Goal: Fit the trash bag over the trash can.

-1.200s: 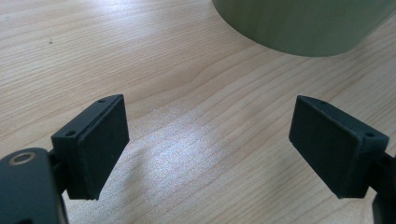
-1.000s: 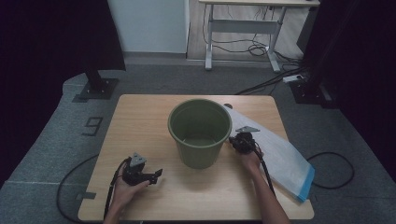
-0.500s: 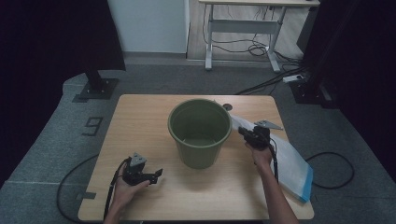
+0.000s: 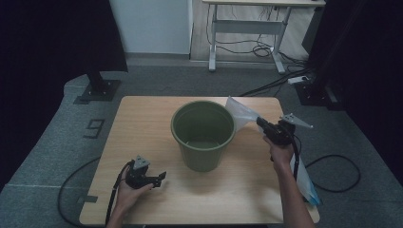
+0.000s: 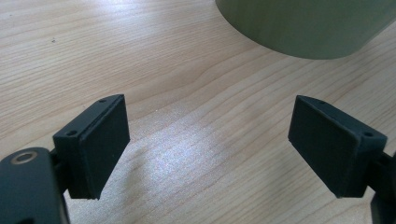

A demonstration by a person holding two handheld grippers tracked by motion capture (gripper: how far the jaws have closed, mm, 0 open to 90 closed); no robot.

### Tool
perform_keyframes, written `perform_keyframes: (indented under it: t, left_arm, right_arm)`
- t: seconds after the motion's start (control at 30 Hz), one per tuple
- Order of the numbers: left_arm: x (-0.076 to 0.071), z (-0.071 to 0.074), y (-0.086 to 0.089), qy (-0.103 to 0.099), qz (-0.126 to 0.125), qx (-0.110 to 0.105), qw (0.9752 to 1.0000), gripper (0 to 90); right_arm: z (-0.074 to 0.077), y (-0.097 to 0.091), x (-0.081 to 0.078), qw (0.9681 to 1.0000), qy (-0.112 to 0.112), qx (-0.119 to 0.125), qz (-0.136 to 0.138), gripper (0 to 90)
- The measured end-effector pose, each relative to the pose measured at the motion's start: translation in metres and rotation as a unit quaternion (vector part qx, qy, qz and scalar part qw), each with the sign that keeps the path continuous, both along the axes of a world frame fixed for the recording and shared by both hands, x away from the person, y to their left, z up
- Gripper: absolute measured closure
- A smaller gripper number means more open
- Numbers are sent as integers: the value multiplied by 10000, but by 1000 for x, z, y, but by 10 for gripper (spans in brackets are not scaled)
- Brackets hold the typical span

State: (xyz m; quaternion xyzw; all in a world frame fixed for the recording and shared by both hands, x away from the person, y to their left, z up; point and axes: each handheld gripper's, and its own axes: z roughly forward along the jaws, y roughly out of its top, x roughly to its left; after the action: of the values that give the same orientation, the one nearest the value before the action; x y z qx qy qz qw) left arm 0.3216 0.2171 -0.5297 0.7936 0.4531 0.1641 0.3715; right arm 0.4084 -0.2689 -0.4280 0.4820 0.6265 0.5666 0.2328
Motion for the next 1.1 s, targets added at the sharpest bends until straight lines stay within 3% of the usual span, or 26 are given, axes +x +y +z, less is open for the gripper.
perform_keyframes:
  t: [0.13, 0.2, 0.57, 0.8, 1.1]
  left_arm:
    - [0, 0, 0, 12, -5, -1, 10000, 124]
    - [0, 0, 0, 18, 2, -11, 10000, 124]
    - [0, -1, -1, 49, -8, -6, 10000, 124]
    - [1, -1, -1, 65, -20, -5, 10000, 124]
    - [1, -2, -2, 100, -32, -17, 9999, 123]
  right_arm:
    - [10, -5, -4, 9998, -102, 180, 20, 886]
    - [18, -9, -7, 9988, -165, 456, 68, 886]
    - [58, -20, -21, 9970, -618, 465, -71, 887]
    - [94, -26, -27, 9937, -943, 570, -200, 887]
    - [117, -20, -34, 9919, -1173, 442, -191, 887]
